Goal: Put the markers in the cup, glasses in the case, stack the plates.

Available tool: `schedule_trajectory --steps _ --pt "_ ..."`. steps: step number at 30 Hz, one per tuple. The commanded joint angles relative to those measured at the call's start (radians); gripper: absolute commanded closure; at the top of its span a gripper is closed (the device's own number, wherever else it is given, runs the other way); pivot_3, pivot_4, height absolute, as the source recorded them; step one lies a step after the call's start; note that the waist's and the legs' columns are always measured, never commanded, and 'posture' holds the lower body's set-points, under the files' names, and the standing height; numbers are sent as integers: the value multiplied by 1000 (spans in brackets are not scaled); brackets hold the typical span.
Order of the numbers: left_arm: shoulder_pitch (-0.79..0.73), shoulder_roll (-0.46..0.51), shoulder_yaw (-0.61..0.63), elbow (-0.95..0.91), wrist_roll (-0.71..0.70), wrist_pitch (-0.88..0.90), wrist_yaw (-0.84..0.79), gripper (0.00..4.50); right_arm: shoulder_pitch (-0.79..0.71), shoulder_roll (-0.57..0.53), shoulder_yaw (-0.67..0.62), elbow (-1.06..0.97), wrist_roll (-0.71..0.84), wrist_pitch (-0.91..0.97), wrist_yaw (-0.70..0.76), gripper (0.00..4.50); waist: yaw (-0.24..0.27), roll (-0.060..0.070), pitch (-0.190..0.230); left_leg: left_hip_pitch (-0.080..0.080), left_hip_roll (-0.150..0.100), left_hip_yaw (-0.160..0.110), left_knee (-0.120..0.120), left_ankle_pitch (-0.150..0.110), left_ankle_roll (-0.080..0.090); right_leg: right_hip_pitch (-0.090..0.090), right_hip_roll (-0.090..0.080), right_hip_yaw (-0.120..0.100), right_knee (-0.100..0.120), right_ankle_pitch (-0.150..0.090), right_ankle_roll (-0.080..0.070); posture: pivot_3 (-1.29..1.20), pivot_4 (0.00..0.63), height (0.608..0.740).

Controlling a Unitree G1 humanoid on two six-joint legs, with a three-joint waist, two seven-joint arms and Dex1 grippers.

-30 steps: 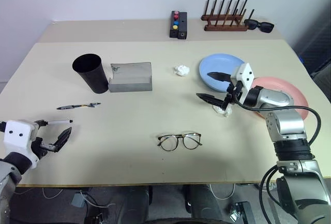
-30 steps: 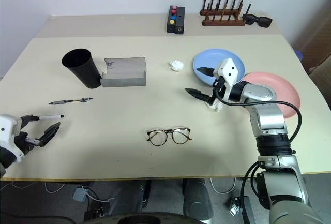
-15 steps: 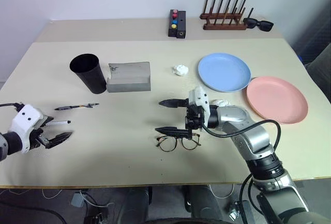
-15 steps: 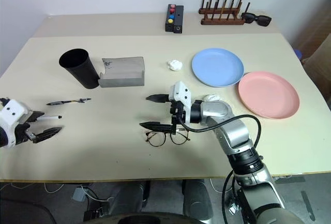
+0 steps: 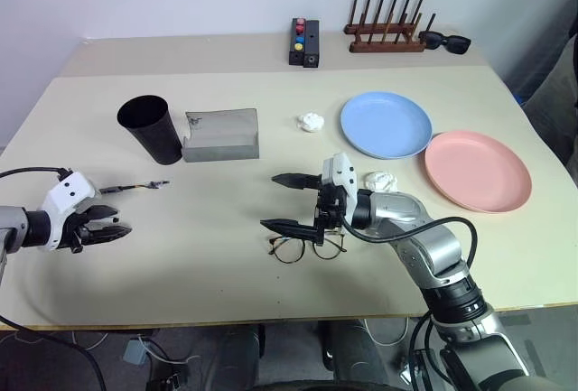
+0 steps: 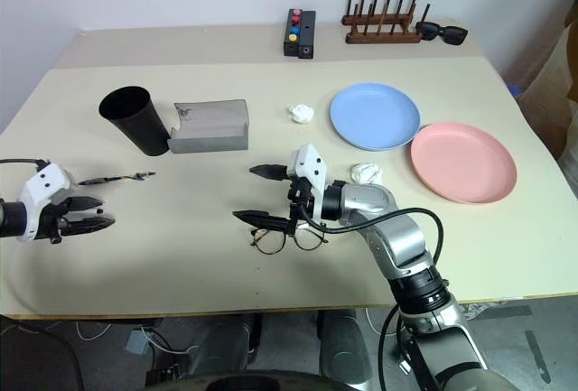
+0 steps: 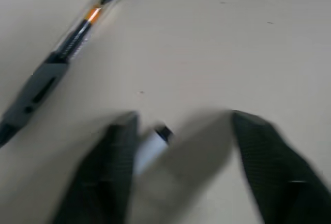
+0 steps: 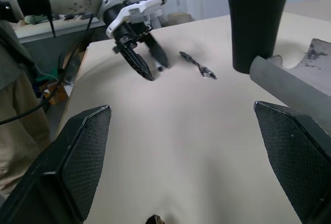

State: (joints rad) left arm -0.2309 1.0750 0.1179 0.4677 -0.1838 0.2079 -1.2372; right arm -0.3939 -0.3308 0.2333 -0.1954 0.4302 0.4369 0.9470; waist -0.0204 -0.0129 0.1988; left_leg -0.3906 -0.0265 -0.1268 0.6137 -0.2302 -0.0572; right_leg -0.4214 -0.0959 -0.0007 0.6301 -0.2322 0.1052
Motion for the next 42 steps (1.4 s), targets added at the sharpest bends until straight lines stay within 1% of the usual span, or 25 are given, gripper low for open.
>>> schedule_trajectory --steps 1,2,3,6,12,14,17,18,19,20,23,26,31,35,38,41,42 --pt "4 15 -13 15 23 1 -6 3863 -2 13 -10 -47 18 -15 -10 0 -1 0 0 0 1 0 0 0 0 -1 1 0 0 0 0 0 150 739" --pt "7 13 -11 11 21 0 -3 4337 -3 13 -9 -46 19 -16 -11 0 -1 0 0 0 1 0 0 0 0 -1 1 0 1 0 -1 0 150 739" --pt "13 10 -8 3 20 -2 3 4426 -5 13 -9 -42 19 -18 -10 0 -1 0 0 0 2 0 0 0 0 -1 2 0 1 0 -2 0 150 739" --pt "32 4 8 -29 9 1 21 4426 -16 15 -7 -23 17 -25 -5 0 0 0 0 0 2 0 0 0 0 -1 2 0 1 1 -3 0 150 739" --pt "73 4 73 -163 -40 35 46 4426 -44 26 -1 16 10 -40 8 0 -1 0 0 0 2 1 0 0 0 -2 2 0 0 1 -3 0 150 739" --pt "76 10 86 -202 -36 20 66 4426 -51 32 3 31 6 -47 11 0 1 0 0 -1 3 1 0 0 0 -2 2 0 0 1 -3 0 150 739" --pt "69 41 94 -224 -34 30 60 3627 -56 40 11 47 3 -55 18 0 0 -1 0 -1 3 1 0 0 0 -2 2 0 0 1 -3 0 150 739" --pt "72 49 95 -229 -31 31 57 3181 -56 41 12 48 2 -56 20 0 0 -1 0 -1 3 1 0 0 0 -2 2 0 0 1 -3 0 150 739" --pt "74 62 94 -225 -17 14 56 2570 -57 42 14 50 1 -58 20 0 0 0 0 -1 3 1 0 0 0 -2 2 0 0 1 -3 0 150 739" --pt "75 71 93 -221 -9 1 57 2115 -58 44 15 53 0 -59 20 0 -1 0 0 -1 3 1 0 0 0 -3 2 0 0 1 -3 0 150 739" --pt "73 124 66 -150 26 -61 14 637 -60 47 17 61 -3 -58 21 0 -4 0 0 -1 3 1 0 0 0 -3 3 0 0 1 -3 0 150 739" --pt "54 155 29 -79 54 -103 -33 637 -60 47 16 62 -5 -54 21 0 -5 0 0 -1 5 2 0 0 0 -3 4 1 0 1 -4 0 150 739" --pt "-32 153 -64 53 127 -167 -79 637 -52 49 15 56 -6 -49 16 0 0 0 0 -1 5 2 0 0 0 -3 6 1 1 2 -5 0 150 739" --pt "-123 119 -160 164 213 -233 -75 637 -41 50 12 53 -7 -52 8 0 3 -1 0 -1 6 2 0 0 0 -3 6 1 1 3 -2 0 150 739" --pt "-189 85 -190 231 237 -252 -76 637 -39 52 12 52 -8 -55 3 0 4 0 0 -1 6 2 0 0 0 -3 7 1 2 3 -2 0 150 739" --pt "-231 57 -199 269 245 -263 -78 1372 -36 54 11 52 -9 -58 -3 0 6 3 -2 0 6 2 0 0 0 -3 7 1 3 3 -2 0 150 739" --pt "-234 51 -199 268 243 -265 -86 1904 -33 53 10 50 -9 -58 -4 0 6 4 -2 0 6 2 0 0 0 -3 7 1 3 3 -2 0 150 739"
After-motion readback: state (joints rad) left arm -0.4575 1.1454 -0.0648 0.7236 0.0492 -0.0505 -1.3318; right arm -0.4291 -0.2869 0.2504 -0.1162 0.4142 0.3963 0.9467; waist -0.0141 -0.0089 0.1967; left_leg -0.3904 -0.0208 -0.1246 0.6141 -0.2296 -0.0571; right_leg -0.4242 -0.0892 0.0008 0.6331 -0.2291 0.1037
